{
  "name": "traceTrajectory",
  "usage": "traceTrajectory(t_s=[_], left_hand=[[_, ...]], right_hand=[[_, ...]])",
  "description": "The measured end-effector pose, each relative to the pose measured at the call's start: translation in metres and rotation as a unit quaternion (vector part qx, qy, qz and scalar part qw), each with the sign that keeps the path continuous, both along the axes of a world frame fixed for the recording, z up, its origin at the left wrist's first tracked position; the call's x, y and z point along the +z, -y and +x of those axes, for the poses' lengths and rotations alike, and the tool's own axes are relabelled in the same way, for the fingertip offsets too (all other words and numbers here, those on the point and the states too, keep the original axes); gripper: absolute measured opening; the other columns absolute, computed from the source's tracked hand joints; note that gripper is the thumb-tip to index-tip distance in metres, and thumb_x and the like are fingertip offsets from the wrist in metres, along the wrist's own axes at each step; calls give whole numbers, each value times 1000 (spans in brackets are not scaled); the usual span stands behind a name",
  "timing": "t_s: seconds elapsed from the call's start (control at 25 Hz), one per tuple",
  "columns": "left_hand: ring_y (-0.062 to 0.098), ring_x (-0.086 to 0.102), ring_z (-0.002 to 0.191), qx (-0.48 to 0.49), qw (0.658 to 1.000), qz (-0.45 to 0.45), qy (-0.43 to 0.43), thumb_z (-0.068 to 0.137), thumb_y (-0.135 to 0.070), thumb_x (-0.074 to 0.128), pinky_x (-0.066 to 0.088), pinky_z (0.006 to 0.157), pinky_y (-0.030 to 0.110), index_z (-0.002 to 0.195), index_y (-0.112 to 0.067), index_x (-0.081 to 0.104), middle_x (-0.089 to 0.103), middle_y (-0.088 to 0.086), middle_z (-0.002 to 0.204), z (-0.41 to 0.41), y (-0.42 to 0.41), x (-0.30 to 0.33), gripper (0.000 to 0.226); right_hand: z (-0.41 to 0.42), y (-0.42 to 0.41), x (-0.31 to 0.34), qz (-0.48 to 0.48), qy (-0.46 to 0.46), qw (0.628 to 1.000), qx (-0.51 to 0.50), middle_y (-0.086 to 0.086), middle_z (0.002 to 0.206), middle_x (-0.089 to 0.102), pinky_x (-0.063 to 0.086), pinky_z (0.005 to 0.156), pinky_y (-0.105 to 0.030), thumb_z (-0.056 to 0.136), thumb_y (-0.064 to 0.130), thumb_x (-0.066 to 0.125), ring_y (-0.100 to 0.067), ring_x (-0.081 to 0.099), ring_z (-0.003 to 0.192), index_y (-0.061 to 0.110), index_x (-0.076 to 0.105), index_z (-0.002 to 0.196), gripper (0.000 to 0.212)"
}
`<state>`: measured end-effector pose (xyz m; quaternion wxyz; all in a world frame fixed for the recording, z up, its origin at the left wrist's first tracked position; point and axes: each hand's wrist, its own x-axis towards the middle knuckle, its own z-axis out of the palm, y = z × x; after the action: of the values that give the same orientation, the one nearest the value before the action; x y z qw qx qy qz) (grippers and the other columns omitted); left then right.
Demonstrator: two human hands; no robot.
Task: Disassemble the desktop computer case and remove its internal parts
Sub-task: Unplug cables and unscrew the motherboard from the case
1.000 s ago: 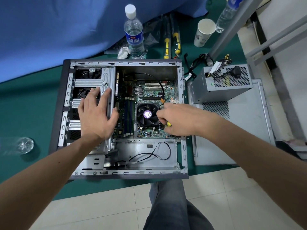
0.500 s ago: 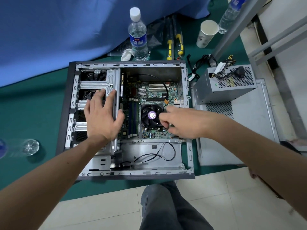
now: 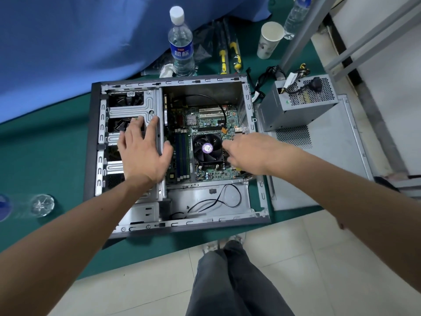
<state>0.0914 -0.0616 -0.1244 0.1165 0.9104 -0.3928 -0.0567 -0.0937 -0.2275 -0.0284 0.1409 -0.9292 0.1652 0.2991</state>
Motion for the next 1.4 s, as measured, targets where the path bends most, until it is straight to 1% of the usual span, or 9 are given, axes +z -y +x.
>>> traceTrajectory(t_s=[0.08,0.24,0.4,0.6,0.8,0.96,1.08,1.24,1.4], left_hand=[[27,19,145,-2,1000,1,2,88,-53,35,13,119,52,149,-26,30,28,13,154,0,1,-1,67],[27,19,145,-2,1000,-5,0,88,-52,36,11,119,51,149,-26,31,28,13,154,0,0,-1,66],[28,19,145,-6,1000,-7,-4,88,-51,37,10,119,51,148,-25,32,29,14,153,-1,1,1,65],[28,20,144,-6,1000,-9,2,89,-51,36,10,119,50,149,-26,30,29,15,153,-1,1,0,65],[28,20,145,-4,1000,-7,5,89,-51,35,9,119,50,149,-26,31,28,14,153,-3,1,1,65],[28,20,144,-4,1000,-12,5,88,-51,34,10,119,49,149,-26,32,29,14,153,-3,0,2,65],[28,22,143,-5,1000,-15,10,88,-51,34,11,118,49,148,-25,33,30,15,151,-3,0,1,65],[28,22,143,-5,1000,-14,10,88,-51,34,12,118,49,147,-25,33,31,15,151,-2,0,0,65],[28,23,143,-6,1000,-21,9,87,-51,35,13,117,50,146,-25,34,31,15,150,-2,0,0,65]], right_hand=[[-3,2,2,2,10,1000,7,-1,83,49,51,71,-40,102,27,43,-21,54,77,19,40,97,10],[-4,0,1,1,15,1000,12,-2,81,52,53,72,-43,101,26,45,-21,55,74,20,40,92,11],[-1,2,2,12,14,1000,12,-1,82,51,51,73,-41,101,25,45,-24,55,78,21,39,92,11],[2,5,2,11,20,999,31,0,78,49,41,64,-34,101,24,48,-21,53,75,19,39,92,13],[1,3,-2,6,34,998,57,0,77,47,43,66,-35,99,19,48,-23,55,77,19,36,94,13],[-1,6,-5,10,39,997,61,-2,79,52,38,62,-34,99,20,49,-23,55,76,20,37,92,13],[-3,9,-6,14,40,997,60,-1,78,49,36,60,-34,98,20,49,-24,54,75,20,40,92,11],[-5,9,-8,10,48,996,73,1,76,45,35,59,-32,98,20,47,-22,53,72,21,37,93,11],[-7,8,-9,-10,61,994,90,2,75,42,30,57,-32,99,21,46,-22,52,71,21,37,94,11]])
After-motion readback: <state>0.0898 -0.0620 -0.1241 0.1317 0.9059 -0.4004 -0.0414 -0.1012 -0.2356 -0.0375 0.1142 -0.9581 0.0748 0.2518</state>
